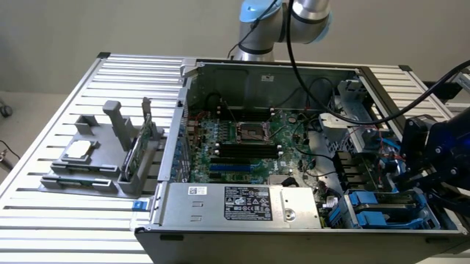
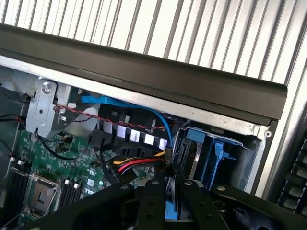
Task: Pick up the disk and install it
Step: 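Insert the first disk wire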
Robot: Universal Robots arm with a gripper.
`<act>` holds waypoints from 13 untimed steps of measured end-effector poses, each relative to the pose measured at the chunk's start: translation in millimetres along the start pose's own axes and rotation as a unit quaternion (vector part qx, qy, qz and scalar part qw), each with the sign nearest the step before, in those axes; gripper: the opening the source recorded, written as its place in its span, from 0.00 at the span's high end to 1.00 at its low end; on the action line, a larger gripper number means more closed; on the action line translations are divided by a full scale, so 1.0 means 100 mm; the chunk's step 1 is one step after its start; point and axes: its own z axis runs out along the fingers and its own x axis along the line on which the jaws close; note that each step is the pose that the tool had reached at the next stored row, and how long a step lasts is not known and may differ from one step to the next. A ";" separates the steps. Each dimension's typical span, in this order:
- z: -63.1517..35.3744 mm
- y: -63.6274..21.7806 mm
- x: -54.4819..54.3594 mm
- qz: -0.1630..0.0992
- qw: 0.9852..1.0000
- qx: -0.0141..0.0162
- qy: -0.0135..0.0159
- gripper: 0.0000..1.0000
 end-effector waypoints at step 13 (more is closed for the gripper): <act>-0.003 -0.018 -0.01 0.017 1.000 -0.002 -0.007 0.82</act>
